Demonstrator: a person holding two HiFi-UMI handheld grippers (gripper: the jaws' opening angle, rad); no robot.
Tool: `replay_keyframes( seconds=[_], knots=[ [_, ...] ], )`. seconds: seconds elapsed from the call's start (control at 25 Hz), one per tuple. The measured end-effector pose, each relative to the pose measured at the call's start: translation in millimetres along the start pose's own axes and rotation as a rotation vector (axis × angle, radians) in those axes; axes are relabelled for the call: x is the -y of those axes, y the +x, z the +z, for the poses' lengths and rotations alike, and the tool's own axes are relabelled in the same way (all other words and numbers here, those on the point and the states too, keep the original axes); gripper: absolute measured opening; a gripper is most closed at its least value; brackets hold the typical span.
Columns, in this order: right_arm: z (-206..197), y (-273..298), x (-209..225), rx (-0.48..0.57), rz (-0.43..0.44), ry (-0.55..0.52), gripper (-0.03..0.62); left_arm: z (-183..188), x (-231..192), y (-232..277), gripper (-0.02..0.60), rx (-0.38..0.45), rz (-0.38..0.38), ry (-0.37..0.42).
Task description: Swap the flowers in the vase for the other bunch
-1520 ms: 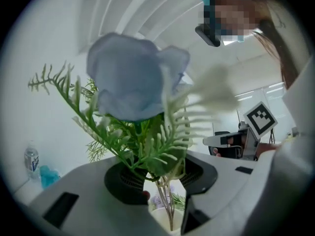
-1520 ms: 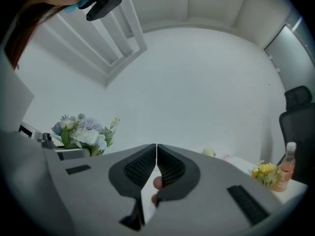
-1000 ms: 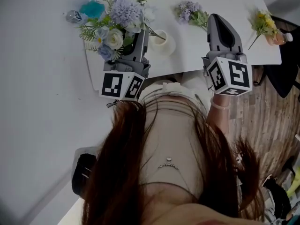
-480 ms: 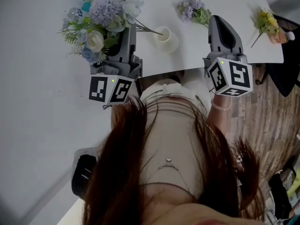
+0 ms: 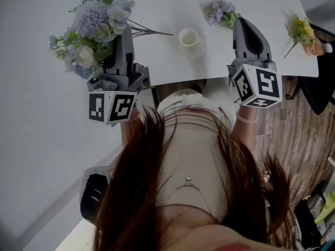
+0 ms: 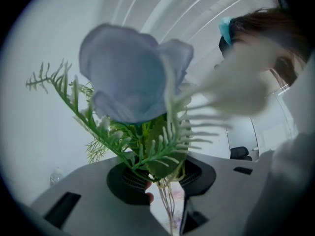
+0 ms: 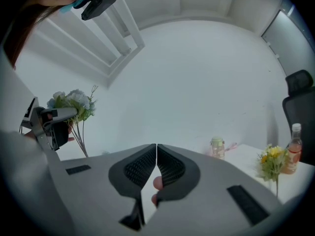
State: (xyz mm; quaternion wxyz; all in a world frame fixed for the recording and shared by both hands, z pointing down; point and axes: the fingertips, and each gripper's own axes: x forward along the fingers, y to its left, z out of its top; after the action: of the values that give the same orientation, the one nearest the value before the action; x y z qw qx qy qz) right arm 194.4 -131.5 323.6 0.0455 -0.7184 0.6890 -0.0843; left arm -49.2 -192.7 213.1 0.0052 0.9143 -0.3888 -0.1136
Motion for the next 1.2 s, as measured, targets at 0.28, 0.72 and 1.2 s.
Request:
replay_keyframes(
  seconds=[0.28, 0.72, 1.2],
  knots=[
    [-9.6, 11.0, 3.6, -0.031, 0.027, -0.008, 0.028, -33.2, -10.5, 2.2, 0.129, -0.107, 0.035, 0.011],
    [3.5, 21.2, -20.0, -0.064, 0.037, -0.068, 0.028, -119.7, -61.9, -7.8, 0.13, -0.446, 0.093, -0.018],
    [-6.1, 42.6, 14.9, -0.147, -0.007, -0.118, 0.028, -223.8, -83.4, 0.5, 0.135, -0.773, 0.116, -0.052]
  ],
)
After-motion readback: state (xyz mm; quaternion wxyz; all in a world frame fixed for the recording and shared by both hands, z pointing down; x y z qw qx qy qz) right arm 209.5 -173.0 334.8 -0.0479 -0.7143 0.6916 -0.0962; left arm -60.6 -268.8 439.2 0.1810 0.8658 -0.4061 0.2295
